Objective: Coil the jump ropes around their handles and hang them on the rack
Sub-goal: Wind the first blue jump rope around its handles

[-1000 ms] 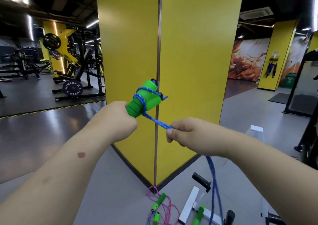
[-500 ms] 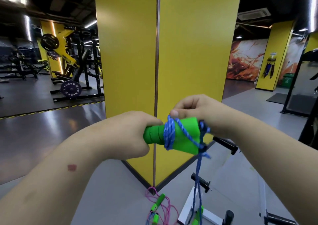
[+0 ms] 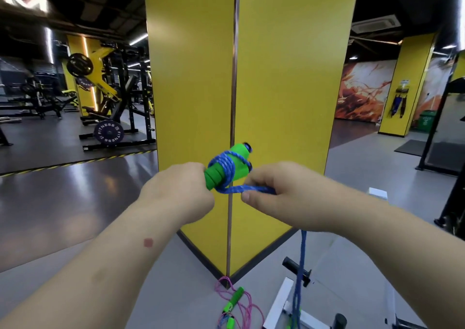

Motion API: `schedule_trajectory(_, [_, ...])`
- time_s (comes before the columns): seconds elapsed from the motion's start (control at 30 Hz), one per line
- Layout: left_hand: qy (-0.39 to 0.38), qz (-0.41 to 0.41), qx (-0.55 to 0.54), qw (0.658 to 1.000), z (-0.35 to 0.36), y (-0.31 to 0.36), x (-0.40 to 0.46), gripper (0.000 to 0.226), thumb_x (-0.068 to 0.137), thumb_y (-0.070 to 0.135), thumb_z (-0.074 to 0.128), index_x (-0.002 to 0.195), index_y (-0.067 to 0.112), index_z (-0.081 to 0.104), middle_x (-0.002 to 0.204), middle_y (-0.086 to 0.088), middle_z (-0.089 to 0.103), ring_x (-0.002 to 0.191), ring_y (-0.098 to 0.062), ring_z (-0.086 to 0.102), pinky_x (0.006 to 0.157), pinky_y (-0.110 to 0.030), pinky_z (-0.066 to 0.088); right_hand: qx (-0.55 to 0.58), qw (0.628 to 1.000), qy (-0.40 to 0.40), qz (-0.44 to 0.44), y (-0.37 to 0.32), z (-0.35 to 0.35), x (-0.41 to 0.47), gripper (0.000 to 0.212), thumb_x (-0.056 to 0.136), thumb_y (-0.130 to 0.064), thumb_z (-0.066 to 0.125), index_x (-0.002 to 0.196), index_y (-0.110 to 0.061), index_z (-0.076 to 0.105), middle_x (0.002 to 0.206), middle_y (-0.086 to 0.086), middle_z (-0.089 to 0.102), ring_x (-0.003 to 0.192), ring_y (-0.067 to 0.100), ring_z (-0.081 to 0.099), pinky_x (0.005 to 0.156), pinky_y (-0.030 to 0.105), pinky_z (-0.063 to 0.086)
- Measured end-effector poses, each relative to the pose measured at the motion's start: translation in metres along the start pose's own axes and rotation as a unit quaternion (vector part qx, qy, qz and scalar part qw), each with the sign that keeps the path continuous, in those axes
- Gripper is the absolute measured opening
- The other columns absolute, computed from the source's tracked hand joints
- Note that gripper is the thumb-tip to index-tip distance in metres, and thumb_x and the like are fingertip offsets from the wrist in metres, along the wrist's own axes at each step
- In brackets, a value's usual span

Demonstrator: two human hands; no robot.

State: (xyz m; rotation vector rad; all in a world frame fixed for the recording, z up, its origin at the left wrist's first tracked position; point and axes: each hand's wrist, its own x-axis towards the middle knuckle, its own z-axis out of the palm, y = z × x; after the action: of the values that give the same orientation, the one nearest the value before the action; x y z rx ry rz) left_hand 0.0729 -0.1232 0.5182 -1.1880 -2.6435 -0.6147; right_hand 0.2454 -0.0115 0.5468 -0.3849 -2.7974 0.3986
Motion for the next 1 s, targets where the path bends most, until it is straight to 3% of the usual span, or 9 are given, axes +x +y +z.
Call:
schedule_trajectory(0.17, [-0.015,0.115,0.088,0.989,0.006,0.001,-0.007,0.027,0.076,0.007,0.048,0.084,0.032,0.052,0.085,0.007,0.051,0.078,-0.017,0.055,0.055,-0.030,0.037,0.019,0.989,0.143,-0.026,-0.002,-0.039,0.003,0.020,0.080,-0.051,0.076,0.082,-0.031,0.072,0.070,-0.007,0.066,0.062,0.010,0.058,0.054,0.029,0.048])
schedule_trajectory(0.27, [-0.019,0.209,0.088,0.974,-0.003,0.010,-0.014,0.034,0.077,0.007,0.049,0.094,0.036,0.056,0.086,0.007,0.051,0.087,-0.017,0.051,0.060,-0.032,0.042,0.072,0.986,0.147,-0.005,0.012,-0.038,0.012,0.025,0.073,-0.051,0.082,0.080,-0.028,0.074,0.063,-0.009,0.064,0.054,0.009,0.052,0.047,0.023,0.042])
schedule_trajectory(0.37, [-0.049,0.254,-0.046,0.965,-0.020,0.020,-0.025,0.032,0.076,0.003,0.053,0.087,0.033,0.058,0.081,0.005,0.056,0.075,-0.012,0.054,0.055,-0.031,0.039,0.235,0.968,0.081,0.044,0.030,-0.026,0.018,0.029,0.071,-0.044,0.086,0.080,-0.019,0.075,0.066,-0.003,0.064,0.060,0.009,0.055,0.060,0.025,0.045])
schedule_trajectory(0.43, [-0.070,0.239,-0.148,0.957,-0.031,0.020,-0.030,0.032,0.074,-0.001,0.055,0.085,0.029,0.062,0.071,0.009,0.057,0.059,-0.010,0.052,0.048,-0.029,0.037,0.322,0.943,0.045,0.071,0.040,-0.015,0.017,0.017,0.081,-0.023,0.079,0.075,-0.011,0.068,0.067,0.004,0.065,0.062,0.018,0.057,0.063,0.029,0.047])
schedule_trajectory(0.5, [-0.094,0.196,-0.226,0.950,-0.036,0.016,-0.029,0.028,0.074,-0.003,0.056,0.080,0.023,0.062,0.060,0.009,0.049,0.050,-0.012,0.043,0.045,-0.028,0.032,0.318,0.942,0.037,0.104,0.042,-0.003,0.012,0.031,0.094,-0.003,0.054,0.066,-0.013,0.057,0.051,-0.008,0.050,0.048,0.011,0.042,0.049,0.022,0.037])
schedule_trajectory(0.67, [-0.077,0.066,-0.309,0.946,-0.029,0.003,-0.011,0.029,0.060,0.020,0.062,0.085,0.007,0.062,0.070,-0.008,0.055,0.060,-0.018,0.043,0.059,-0.037,0.033,0.276,0.955,0.002,0.113,0.035,0.015,0.005,0.037,0.098,-0.051,0.051,0.084,-0.024,0.072,0.059,-0.007,0.039,0.053,0.015,0.031,0.047,0.028,0.029])
schedule_trajectory(0.8, [-0.025,0.024,-0.242,0.970,-0.011,0.004,-0.003,0.019,0.075,0.009,0.062,0.066,0.015,0.047,0.056,0.000,0.045,0.054,-0.022,0.039,0.054,-0.029,0.029,0.082,0.995,-0.020,0.052,0.018,0.016,-0.002,0.034,0.100,-0.053,0.046,0.087,-0.029,0.067,0.060,-0.009,0.042,0.050,0.008,0.038,0.052,0.024,0.035])
schedule_trajectory(0.9, [-0.002,0.028,-0.139,0.990,-0.001,0.006,-0.003,0.011,0.076,0.010,0.056,0.069,0.016,0.049,0.055,0.001,0.049,0.051,-0.024,0.045,0.051,-0.028,0.033,0.036,0.999,-0.018,-0.003,0.008,0.010,-0.006,0.038,0.099,-0.046,0.053,0.073,-0.018,0.053,0.059,-0.007,0.040,0.049,0.007,0.035,0.049,0.024,0.031])
schedule_trajectory(1.0, [-0.003,0.042,-0.043,0.998,-0.002,0.010,-0.006,0.007,0.074,0.013,0.055,0.073,0.020,0.053,0.064,0.000,0.058,0.058,-0.023,0.056,0.051,-0.027,0.036,0.015,1.000,0.006,-0.026,0.002,-0.005,-0.008,0.032,0.094,-0.046,0.061,0.073,-0.021,0.060,0.058,-0.006,0.045,0.048,0.006,0.038,0.047,0.022,0.032])
